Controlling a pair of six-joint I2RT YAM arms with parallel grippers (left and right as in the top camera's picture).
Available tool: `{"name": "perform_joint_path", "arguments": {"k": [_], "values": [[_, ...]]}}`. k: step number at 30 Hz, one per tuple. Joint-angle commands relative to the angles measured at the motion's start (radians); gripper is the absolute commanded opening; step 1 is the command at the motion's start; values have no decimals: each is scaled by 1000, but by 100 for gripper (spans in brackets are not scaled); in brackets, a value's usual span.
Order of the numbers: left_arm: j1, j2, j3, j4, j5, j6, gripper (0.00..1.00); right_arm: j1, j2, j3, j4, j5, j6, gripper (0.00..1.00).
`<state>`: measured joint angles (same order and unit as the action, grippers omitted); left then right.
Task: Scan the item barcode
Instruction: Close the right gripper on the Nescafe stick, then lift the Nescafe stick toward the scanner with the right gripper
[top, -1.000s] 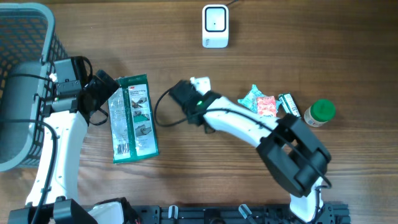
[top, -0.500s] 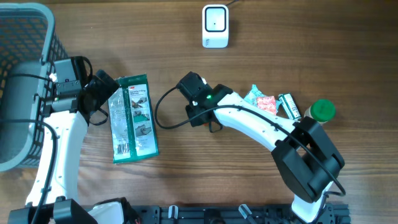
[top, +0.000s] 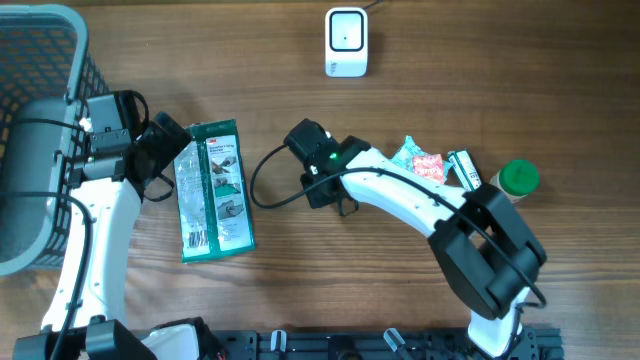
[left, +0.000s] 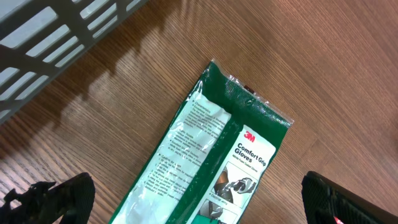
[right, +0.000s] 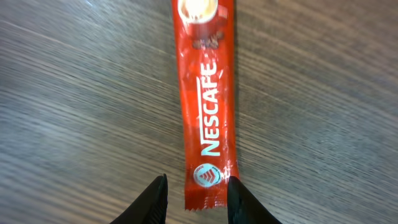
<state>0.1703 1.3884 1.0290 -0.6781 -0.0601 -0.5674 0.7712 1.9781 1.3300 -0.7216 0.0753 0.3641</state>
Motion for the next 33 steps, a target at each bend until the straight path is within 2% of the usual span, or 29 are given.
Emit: {"name": "perform_joint_path", "arguments": {"k": [1, 22, 28, 30, 32, 33], "values": [[2, 7, 15, 0, -12, -17, 100, 5, 29, -14, -1, 25, -36, 31], [2, 7, 15, 0, -12, -17, 100, 5, 52, -16, 23, 59, -51, 31], [2, 7, 15, 0, -12, -17, 100, 4, 108, -16, 24, 58, -50, 22], [2, 7, 15, 0, -12, -17, 100, 4, 107, -16, 24, 59, -50, 23], [2, 7, 15, 0, -12, -17, 100, 4, 107, -16, 24, 58, -50, 31], [2, 7, 15, 0, -12, -17, 100, 4, 107, -16, 23, 58, -50, 29]]}}
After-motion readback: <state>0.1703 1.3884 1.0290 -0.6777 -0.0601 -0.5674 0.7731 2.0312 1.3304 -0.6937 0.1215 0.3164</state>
